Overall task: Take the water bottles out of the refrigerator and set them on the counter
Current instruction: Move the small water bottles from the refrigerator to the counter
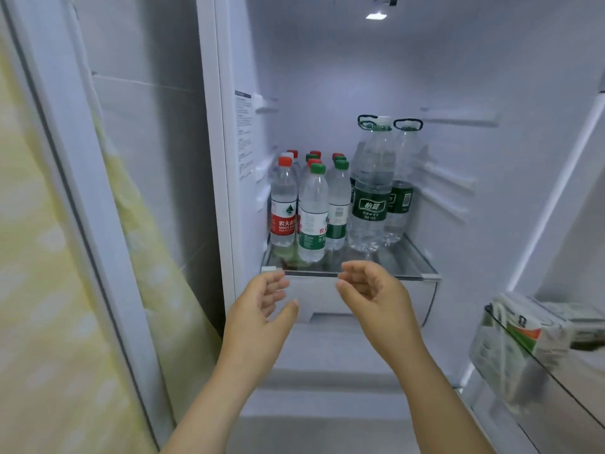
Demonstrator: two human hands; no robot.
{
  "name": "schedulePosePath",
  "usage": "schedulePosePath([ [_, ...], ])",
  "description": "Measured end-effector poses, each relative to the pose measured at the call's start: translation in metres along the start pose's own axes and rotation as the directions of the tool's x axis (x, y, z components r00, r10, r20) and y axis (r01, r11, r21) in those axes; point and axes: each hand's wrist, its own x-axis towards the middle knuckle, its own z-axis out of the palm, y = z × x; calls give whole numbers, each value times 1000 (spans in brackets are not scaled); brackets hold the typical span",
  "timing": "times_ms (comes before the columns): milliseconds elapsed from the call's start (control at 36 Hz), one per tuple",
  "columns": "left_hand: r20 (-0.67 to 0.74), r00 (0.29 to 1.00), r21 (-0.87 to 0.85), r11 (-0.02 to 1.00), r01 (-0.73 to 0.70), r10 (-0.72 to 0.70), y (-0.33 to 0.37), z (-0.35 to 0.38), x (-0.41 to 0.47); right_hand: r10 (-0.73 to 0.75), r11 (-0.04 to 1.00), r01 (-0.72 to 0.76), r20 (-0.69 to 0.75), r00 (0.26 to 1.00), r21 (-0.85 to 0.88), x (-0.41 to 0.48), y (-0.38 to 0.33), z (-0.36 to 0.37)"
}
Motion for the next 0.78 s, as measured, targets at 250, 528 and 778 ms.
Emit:
schedulePosePath([
  [250,39,999,6,1000,12,-12,-27,-9,70,21,997,-24,-43,999,-71,66,19,36],
  [528,19,1000,-39,999,19,-18,-48,6,109,54,990,-62,-68,996,-126,133,43,57],
  [778,-22,1000,-28,1000,9,-10,-53,25,143,21,983,-39,-106,994,-177,178,57,34],
])
